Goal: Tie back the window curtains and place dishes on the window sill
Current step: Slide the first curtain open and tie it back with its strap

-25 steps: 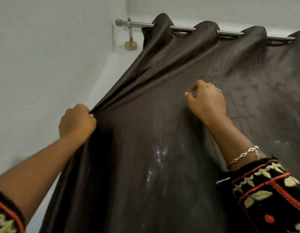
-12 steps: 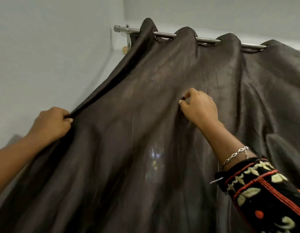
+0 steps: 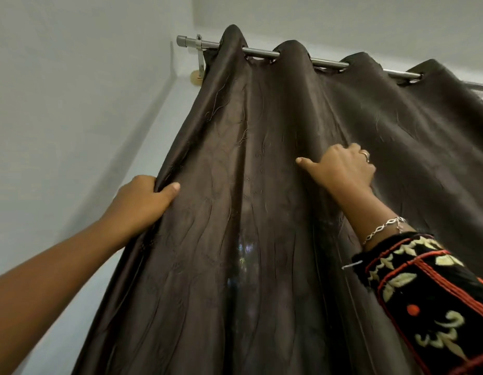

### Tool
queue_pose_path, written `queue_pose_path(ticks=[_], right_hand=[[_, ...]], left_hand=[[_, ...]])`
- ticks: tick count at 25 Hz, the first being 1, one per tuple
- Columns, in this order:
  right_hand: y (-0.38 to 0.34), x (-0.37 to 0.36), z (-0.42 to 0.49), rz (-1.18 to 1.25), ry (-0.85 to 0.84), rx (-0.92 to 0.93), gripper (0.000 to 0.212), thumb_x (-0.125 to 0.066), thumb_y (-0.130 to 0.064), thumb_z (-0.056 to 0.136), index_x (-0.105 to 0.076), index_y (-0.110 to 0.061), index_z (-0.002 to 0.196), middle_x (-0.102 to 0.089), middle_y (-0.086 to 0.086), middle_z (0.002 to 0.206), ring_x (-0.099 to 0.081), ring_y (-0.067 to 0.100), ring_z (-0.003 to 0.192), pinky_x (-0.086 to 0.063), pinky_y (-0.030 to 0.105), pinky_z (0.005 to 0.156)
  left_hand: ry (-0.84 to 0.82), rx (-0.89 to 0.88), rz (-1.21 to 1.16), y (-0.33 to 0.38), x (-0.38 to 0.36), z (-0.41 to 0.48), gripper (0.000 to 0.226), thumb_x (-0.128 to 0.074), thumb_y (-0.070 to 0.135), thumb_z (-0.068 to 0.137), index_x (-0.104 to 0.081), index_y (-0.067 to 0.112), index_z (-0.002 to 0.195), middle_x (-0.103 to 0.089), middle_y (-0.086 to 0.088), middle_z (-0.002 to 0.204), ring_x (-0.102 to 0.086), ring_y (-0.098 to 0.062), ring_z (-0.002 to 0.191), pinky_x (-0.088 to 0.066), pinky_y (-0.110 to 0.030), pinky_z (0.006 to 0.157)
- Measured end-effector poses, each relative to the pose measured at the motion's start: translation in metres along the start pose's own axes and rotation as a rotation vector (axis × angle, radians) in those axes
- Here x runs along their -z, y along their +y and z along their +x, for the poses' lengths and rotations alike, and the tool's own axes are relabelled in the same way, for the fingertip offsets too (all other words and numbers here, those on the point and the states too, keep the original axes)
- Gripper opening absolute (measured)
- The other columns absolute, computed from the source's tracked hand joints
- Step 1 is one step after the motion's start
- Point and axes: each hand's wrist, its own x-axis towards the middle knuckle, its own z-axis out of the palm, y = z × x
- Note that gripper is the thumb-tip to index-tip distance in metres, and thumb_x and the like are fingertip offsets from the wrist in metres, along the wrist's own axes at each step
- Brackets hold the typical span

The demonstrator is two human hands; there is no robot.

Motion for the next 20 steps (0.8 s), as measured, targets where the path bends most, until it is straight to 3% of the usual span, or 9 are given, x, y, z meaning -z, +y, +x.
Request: queue_pose_path(ticks=[3,6,8,15,20], right_hand=[[0.012,-0.009,0.003,-0.071,-0.121,-0.044,0.062,-0.053,-0.058,0.083,-0.055,-0.005,0.115,-0.054,0.018,0.122,-0.048,0.038,0.116,-0.042,0.046,0.092],[0.011,-0.018,0.004,-0.038,-0.133,0.031,0.029,-0.046,-0.022,0.092,-0.056,-0.003,0.112,-0.058,0.02,0.117,-0.054,0.038,0.107,-0.043,0.037,0.08],[-0.003,-0.024,-0.001,0.023,-0.12,0.091,0.027,-0.042,-0.012,0.09,-0.056,0.001,0.11,-0.058,0.023,0.116,-0.055,0.039,0.105,-0.042,0.035,0.077],[-0.08,-0.034,-0.013,0.2,-0.11,0.262,0.032,-0.039,-0.011,0.09,-0.057,-0.001,0.115,-0.057,0.022,0.121,-0.053,0.039,0.111,-0.044,0.036,0.087],[-0.121,-0.032,-0.018,0.376,-0.119,0.333,0.031,-0.038,-0.012,0.091,-0.055,-0.001,0.114,-0.056,0.022,0.122,-0.052,0.04,0.11,-0.043,0.035,0.087]], left_hand=[[-0.003,-0.006,0.009,-0.003,-0.01,0.0,0.039,-0.039,0.027,0.097,-0.057,-0.007,0.093,-0.062,-0.026,0.094,-0.059,-0.037,0.086,-0.037,-0.032,0.066],[-0.018,-0.026,0.025,-0.005,-0.017,-0.003,0.037,-0.037,0.024,0.098,-0.054,-0.008,0.09,-0.059,-0.024,0.085,-0.058,-0.036,0.081,-0.034,-0.031,0.061],[-0.014,-0.029,0.028,-0.007,-0.02,-0.005,0.035,-0.038,0.023,0.098,-0.051,-0.005,0.081,-0.053,-0.015,0.071,-0.052,-0.029,0.068,-0.031,-0.029,0.056],[0.005,-0.031,0.009,-0.014,-0.031,-0.003,0.035,-0.039,0.022,0.097,-0.054,-0.004,0.079,-0.049,-0.013,0.064,-0.049,-0.028,0.064,-0.028,-0.031,0.054],[0.018,-0.022,-0.003,-0.015,-0.032,-0.002,0.039,-0.04,0.022,0.097,-0.045,0.003,0.064,-0.043,-0.009,0.057,-0.042,-0.023,0.054,-0.025,-0.029,0.05]])
